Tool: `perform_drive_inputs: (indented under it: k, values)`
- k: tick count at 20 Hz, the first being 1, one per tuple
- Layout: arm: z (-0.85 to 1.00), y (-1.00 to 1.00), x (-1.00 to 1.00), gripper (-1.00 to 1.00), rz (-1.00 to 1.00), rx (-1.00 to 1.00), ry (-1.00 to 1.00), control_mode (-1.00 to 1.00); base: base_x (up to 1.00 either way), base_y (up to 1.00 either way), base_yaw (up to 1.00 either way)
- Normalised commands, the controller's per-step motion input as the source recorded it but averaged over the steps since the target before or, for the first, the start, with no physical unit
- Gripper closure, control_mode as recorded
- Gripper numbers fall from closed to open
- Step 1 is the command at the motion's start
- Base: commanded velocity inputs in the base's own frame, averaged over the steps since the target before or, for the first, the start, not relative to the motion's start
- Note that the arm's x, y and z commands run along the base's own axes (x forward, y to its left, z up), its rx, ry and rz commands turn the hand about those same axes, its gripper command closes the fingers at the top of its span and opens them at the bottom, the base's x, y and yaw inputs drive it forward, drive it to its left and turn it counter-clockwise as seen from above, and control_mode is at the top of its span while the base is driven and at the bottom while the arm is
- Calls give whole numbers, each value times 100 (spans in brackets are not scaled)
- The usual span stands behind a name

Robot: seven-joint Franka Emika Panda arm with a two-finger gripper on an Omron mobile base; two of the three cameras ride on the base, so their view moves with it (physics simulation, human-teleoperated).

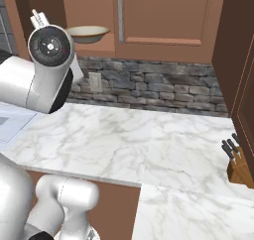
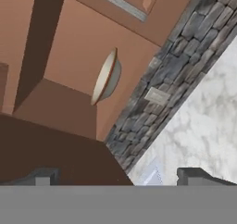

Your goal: Move the bowls from the cabinet to the plates on the dining table.

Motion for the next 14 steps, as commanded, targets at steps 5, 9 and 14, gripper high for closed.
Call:
perform_drive_inputs:
  k: [5, 9, 14]
  values:
    - [2, 46, 18, -100, 24, 10, 9, -100, 0, 0, 0]
    - [-1, 51, 25, -100, 16, 2, 5, -100, 0, 0, 0]
    - [-5, 39, 25, -100, 11, 0, 0, -100, 0, 0, 0]
